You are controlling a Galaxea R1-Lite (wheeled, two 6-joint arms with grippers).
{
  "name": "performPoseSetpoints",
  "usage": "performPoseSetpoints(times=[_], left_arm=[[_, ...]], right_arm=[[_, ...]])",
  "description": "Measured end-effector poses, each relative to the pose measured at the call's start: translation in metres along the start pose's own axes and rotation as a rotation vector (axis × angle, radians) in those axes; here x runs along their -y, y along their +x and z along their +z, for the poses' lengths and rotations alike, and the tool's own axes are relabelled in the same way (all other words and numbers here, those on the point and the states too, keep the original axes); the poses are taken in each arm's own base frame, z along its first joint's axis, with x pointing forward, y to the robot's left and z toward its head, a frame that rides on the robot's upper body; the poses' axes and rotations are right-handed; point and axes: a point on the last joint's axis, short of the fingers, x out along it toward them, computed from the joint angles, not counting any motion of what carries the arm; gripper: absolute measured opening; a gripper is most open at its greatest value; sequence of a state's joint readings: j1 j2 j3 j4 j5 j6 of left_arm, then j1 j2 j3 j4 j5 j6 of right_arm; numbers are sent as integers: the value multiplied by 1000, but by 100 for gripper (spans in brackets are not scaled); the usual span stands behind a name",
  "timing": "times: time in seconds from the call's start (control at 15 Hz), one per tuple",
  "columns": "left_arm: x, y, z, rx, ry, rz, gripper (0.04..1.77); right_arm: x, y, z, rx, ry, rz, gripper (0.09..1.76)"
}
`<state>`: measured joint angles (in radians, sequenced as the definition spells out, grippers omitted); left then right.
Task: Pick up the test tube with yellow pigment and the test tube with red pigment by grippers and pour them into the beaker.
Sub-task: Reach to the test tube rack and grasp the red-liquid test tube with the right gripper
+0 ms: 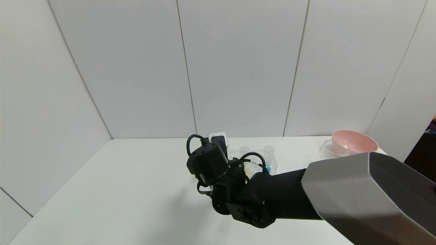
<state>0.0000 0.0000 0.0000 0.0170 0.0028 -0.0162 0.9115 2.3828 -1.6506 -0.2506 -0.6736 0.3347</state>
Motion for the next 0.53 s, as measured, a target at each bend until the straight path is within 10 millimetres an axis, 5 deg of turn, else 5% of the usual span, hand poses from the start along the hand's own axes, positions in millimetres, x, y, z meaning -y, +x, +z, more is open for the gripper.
performPoseSetpoints(times=[0.53], left_arm=[[0,0,0,0,0,0,172]], right_arm=[[-1,28,2,42,39,-42,171]])
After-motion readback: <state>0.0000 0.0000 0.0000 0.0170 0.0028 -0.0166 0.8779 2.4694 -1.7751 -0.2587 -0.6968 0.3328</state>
